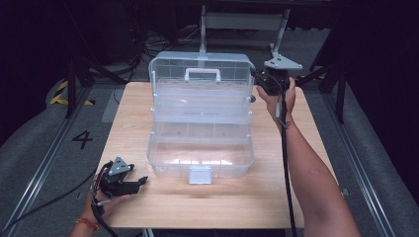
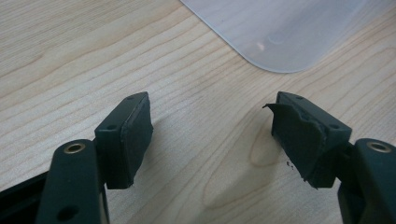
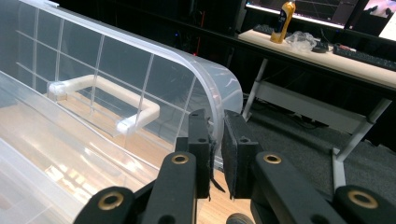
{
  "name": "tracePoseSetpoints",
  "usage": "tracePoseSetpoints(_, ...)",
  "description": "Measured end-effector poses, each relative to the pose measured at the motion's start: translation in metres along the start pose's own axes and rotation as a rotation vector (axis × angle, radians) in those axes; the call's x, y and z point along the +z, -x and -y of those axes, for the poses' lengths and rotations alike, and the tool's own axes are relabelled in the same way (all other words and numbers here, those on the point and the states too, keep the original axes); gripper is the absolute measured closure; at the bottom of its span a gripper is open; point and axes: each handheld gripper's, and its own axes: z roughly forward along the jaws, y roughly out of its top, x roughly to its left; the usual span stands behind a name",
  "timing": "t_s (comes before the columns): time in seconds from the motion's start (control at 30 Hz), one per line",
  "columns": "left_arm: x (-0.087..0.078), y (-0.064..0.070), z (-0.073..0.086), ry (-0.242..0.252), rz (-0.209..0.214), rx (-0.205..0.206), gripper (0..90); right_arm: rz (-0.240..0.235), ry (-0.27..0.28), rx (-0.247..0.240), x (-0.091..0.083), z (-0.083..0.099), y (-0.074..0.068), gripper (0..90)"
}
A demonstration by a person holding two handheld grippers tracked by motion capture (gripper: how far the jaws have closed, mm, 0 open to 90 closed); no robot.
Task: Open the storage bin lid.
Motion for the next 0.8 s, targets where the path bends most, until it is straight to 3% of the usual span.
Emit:
tracePoseSetpoints(0.07, 0.0, -0.001, 0.0, 0.003, -0.005, 0.014, 29.5, 0.001, -0.006, -0.004, 0.002, 0.0, 0.001, 82.8)
tracePoseSetpoints(0.13, 0.0, 0.0, 0.0, 0.002, -0.001, 0.0, 29.5, -0.002, -0.006, 0.006, 0.004, 0.0, 0.002, 82.7)
tracePoseSetpoints(0.8, 0.0, -0.001, 0.0, -0.001, 0.003, 0.006, 29.4, -0.01, -0.043, 0.032, 0.023, -0.001, 0.01, 82.5)
